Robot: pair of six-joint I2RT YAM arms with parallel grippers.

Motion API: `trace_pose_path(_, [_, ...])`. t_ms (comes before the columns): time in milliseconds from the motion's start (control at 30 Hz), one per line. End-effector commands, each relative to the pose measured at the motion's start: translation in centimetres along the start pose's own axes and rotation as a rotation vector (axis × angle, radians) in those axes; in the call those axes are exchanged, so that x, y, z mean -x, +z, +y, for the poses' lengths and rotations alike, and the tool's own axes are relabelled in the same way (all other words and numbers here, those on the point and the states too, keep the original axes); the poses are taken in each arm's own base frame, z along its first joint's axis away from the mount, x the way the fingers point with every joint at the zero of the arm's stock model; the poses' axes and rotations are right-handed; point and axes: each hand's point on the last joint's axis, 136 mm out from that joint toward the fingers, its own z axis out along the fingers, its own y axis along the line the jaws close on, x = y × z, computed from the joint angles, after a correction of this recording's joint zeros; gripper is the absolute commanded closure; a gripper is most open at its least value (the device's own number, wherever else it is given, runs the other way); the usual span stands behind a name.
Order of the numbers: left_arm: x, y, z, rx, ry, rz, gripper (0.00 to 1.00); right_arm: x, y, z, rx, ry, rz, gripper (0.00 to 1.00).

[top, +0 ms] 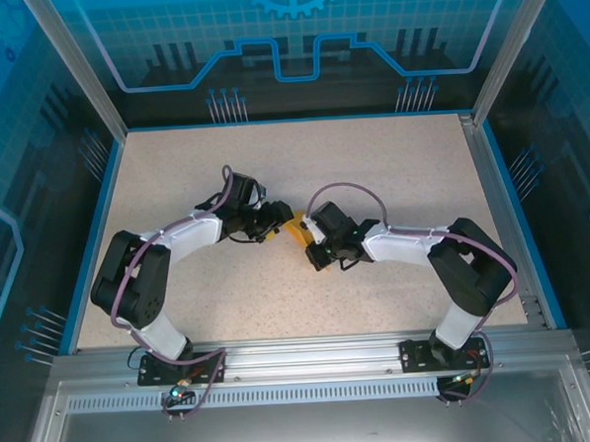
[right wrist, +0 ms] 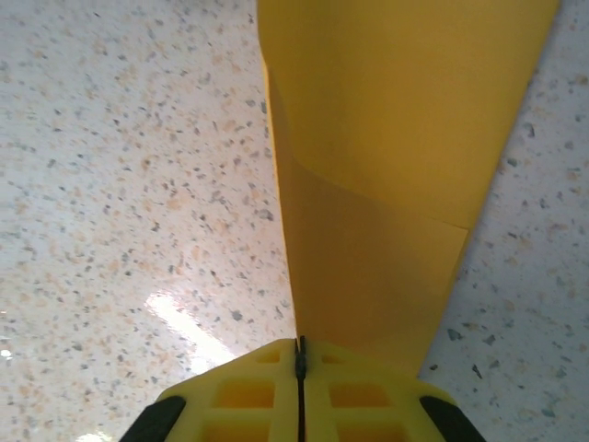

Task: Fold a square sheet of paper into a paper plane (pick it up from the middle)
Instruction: Fold the wing for the fifth time at the center of the table.

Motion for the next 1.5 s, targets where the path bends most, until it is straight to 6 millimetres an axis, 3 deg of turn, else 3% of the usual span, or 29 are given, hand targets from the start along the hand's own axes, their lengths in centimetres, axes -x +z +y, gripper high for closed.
trace_pose_path(0, [-0.1,0.9,0.2,0.001,-0.027,0.049,0.36,0.7,-0.8,1.1,0.065,-0.019,-0.030,0.92])
trace_pose_path(167, [0.4,1.7,0.0,-0.003,-0.056,0.060,0.29,0.7,-0.8,1.1,0.049,-0.043,-0.020,0.90])
trace_pose_path(400, [0.6,2.4,0.1,0.021,-0.087,0.085,0.31,0.6,-0.7,1.0,-0.008,-0.082,-0.009,0.88])
trace_pose_path(533, [0.4,2.4,0.6,0.049,-0.106,0.100,0.44,0.8,-0.7,1.2,-0.030,-0.094,-0.013,0.87])
trace_pose_path(767, [0.4,2.3,1.3,0.095,-0.124,0.119,0.88,0.8,-0.9,1.3,-0.078,-0.127,-0.018,0.83])
trace_pose_path(867, [0.4,2.3,1.3,0.100,-0.128,0.124,0.96,0.7,-1.0,1.3,-0.104,-0.146,-0.017,0.79])
trace_pose_path(1467, [0.6,2.3,0.9,0.075,-0.138,0.130,1.00,0.4,-0.2,1.6,-0.246,-0.264,0.007,0.65])
